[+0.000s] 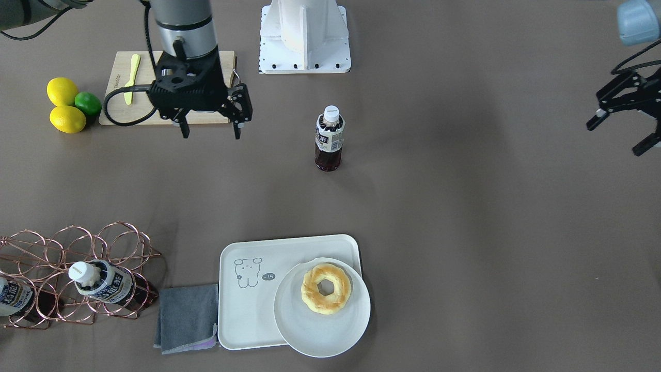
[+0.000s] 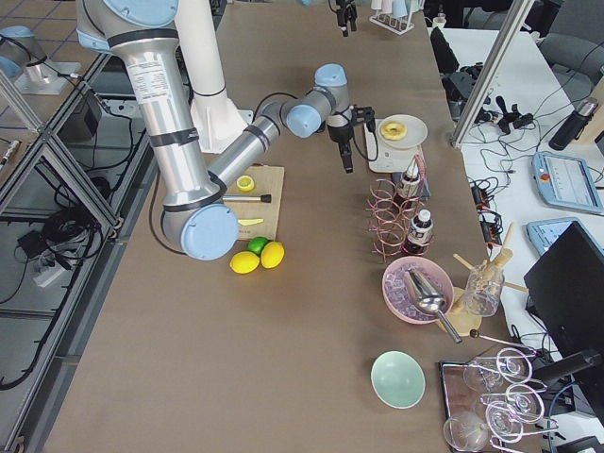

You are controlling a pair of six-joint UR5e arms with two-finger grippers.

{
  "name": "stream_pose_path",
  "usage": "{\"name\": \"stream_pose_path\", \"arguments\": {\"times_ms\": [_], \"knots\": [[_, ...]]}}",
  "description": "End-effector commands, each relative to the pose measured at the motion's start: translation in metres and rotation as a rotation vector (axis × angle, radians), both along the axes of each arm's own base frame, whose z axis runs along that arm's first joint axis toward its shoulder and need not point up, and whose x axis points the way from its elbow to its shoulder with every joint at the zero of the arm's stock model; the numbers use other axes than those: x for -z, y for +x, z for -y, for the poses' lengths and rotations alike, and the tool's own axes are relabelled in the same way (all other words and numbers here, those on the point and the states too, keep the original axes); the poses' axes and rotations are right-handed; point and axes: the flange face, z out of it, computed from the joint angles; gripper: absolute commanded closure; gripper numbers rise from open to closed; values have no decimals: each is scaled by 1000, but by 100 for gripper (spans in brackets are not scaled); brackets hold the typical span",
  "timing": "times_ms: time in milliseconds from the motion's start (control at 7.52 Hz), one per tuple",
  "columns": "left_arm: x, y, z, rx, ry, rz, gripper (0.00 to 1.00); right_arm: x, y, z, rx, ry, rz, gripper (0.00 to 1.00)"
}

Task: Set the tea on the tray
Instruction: 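Release the bottle and withdraw the right gripper while the left arm approaches, then lower the left gripper onto the bottle cap and grasp it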

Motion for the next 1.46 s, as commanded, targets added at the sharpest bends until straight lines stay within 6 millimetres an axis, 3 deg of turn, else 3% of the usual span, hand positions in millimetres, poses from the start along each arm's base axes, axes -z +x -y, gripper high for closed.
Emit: {"name": "stream_pose_path", "arguments": {"times_ms": [0,133,266,399,665,798,1064,1330], "knots": [[61,119,-38,61,-94,-1,0,-114,98,2,93,65,-9,0],[113,151,-53,64,-132,50,0,-148,135,-3,127,67,-22,0],[162,174,-82,65,-184,68,0,-181,169,-10,126,53,-10,0],[183,200,-110,70,-197,56,0,-208,193,-19,102,34,18,0],[189,238,-143,131,-170,64,0,-255,250,-45,40,-32,85,0],[190,243,-148,148,-153,66,2,-258,265,-50,23,-30,91,0],[187,239,-139,202,-135,78,3,-257,266,-49,20,-27,92,0],[182,258,-143,293,-87,104,4,-255,267,-49,19,-24,93,0]]}}
